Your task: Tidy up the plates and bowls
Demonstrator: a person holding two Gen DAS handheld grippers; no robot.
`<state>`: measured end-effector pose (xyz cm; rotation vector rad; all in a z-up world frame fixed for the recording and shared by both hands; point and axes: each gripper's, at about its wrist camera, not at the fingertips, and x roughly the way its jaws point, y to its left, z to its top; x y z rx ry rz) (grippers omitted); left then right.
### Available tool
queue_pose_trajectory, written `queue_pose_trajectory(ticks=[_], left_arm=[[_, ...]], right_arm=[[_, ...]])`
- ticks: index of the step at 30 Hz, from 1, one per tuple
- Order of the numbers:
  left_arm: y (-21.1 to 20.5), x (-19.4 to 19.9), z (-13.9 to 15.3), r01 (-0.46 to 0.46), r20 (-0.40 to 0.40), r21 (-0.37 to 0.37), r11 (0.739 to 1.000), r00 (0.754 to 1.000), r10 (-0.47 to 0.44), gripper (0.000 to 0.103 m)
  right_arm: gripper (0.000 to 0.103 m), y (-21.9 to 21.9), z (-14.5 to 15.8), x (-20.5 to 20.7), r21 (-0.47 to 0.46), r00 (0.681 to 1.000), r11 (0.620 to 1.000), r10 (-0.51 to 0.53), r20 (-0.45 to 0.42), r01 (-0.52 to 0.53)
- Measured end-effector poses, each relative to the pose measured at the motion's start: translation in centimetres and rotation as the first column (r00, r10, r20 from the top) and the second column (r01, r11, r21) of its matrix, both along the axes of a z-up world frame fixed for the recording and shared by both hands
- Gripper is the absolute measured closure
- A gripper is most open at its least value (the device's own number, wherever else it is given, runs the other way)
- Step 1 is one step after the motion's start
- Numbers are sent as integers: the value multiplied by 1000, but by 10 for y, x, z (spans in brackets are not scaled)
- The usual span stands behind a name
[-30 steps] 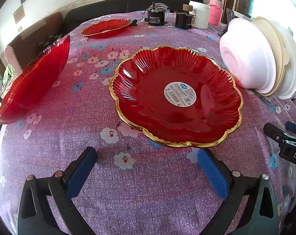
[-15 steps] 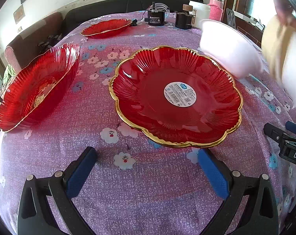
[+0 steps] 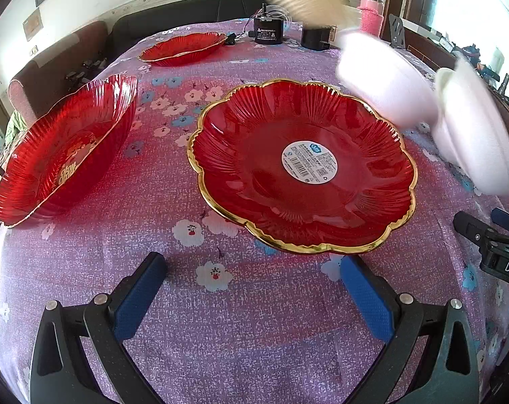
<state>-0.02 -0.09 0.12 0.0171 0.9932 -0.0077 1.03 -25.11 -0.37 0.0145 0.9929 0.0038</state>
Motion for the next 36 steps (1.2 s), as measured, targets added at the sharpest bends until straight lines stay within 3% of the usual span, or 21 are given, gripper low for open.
queue_pose_trajectory(ticks=[31,36], left_arm=[[0,0,-1,0,0,0,1000,1000,0,0],[0,0,-1,0,0,0,1000,1000,0,0]], right_arm=[[1,-2,-2,0,2,1000,1000,1,-1,-1],[1,-9,4,-8,65,993,993,100,-68,-96]])
